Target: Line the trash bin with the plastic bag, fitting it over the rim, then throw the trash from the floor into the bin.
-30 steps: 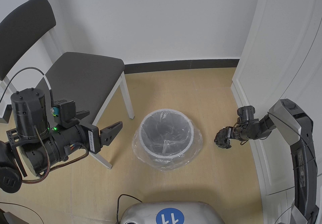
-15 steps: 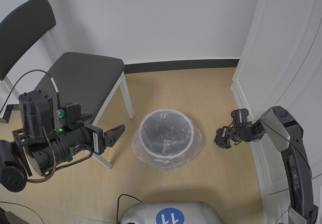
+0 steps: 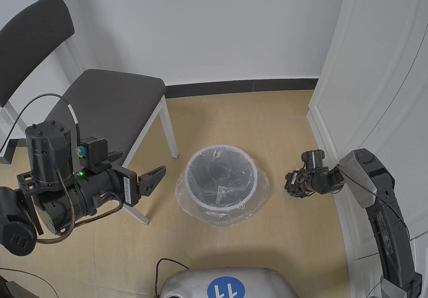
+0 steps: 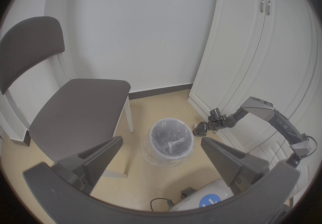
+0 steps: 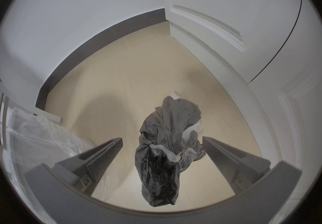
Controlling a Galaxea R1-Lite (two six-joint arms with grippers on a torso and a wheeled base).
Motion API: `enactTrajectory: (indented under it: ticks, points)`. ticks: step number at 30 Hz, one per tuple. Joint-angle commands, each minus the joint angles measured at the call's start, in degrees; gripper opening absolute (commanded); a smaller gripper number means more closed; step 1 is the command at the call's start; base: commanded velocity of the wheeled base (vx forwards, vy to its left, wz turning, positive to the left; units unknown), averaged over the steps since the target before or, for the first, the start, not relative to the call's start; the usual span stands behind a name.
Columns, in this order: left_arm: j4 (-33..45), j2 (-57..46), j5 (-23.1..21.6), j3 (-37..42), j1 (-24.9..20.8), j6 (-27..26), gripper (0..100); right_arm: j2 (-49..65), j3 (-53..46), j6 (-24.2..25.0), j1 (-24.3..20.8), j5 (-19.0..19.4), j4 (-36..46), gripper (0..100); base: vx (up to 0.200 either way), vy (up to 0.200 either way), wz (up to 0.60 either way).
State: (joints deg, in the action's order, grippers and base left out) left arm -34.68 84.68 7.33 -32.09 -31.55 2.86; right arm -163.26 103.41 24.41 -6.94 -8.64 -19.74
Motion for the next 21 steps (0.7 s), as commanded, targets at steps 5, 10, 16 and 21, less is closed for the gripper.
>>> enactTrajectory:
  ticks: [5,10,16,21]
  points:
    - [-0.03,0.05,0.14,0.09,0.0,-0.05,100,-3.3,1.7,-0.06,-0.01,-1.64,-3.03,100,0.0,0.0,0.0]
    - [-0.03,-0.13,0.14,0.18,0.0,-0.05,100,-4.09,1.79,0.12,-0.09,-2.26,-4.96,100,0.0,0.0,0.0]
    - [-0.03,-0.21,0.23,0.27,0.0,0.04,100,-4.44,2.06,0.12,-0.09,-2.34,-5.05,100,0.0,0.0,0.0]
    - [-0.03,-0.21,0.23,0.27,0.08,0.04,100,-4.44,2.06,0.12,-0.09,-2.34,-4.87,100,0.0,0.0,0.0]
